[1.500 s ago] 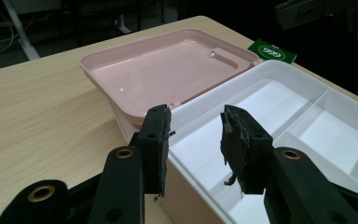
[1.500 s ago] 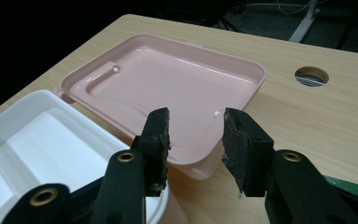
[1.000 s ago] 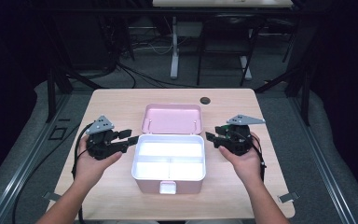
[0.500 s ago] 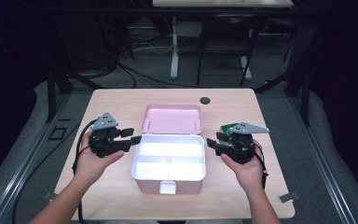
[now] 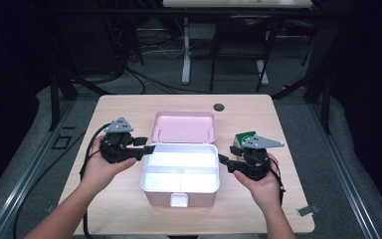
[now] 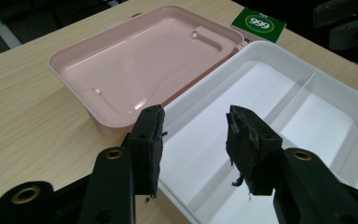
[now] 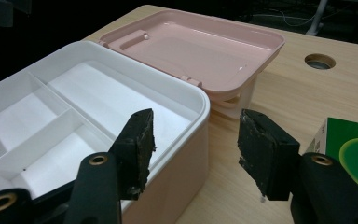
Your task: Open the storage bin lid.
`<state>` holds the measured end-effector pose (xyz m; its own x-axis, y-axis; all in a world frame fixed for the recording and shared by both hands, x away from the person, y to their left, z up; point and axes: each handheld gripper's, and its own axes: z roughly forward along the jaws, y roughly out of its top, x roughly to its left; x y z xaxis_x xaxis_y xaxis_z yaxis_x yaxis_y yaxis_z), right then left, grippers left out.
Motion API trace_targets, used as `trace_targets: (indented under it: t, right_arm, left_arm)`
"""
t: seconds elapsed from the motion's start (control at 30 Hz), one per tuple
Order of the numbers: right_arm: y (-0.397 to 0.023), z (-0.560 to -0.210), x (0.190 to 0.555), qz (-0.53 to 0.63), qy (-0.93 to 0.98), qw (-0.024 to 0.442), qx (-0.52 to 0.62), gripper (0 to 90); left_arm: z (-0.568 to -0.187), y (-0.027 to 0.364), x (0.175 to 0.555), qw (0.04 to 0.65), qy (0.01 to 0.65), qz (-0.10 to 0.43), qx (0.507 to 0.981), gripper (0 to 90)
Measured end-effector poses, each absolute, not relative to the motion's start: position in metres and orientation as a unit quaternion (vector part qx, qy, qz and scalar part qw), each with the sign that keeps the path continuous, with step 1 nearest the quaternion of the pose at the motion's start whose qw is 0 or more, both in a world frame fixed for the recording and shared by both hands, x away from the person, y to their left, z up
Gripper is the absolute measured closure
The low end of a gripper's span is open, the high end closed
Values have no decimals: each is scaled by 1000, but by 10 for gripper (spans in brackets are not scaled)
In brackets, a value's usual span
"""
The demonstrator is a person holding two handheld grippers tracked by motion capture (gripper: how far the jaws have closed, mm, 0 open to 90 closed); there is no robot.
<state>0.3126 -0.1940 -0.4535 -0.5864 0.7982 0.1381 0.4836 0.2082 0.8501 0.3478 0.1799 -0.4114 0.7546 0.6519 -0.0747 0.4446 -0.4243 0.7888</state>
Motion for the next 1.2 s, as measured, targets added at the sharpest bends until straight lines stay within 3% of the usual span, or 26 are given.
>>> trace_targets:
  t: [0.3, 0.6, 1.2]
  right_arm:
    - [-194, -456, 309, 463, 761, 179, 418, 449]
    - [-188, -459, 306, 471, 771, 148, 402, 458]
    - [-175, -475, 307, 435, 795, 136, 401, 496]
  left_arm:
    - [-406, 164, 351, 383, 272, 122, 874, 615]
    - [-413, 148, 353, 352, 235, 122, 898, 650]
    - [-428, 135, 350, 349, 212, 98, 908, 659]
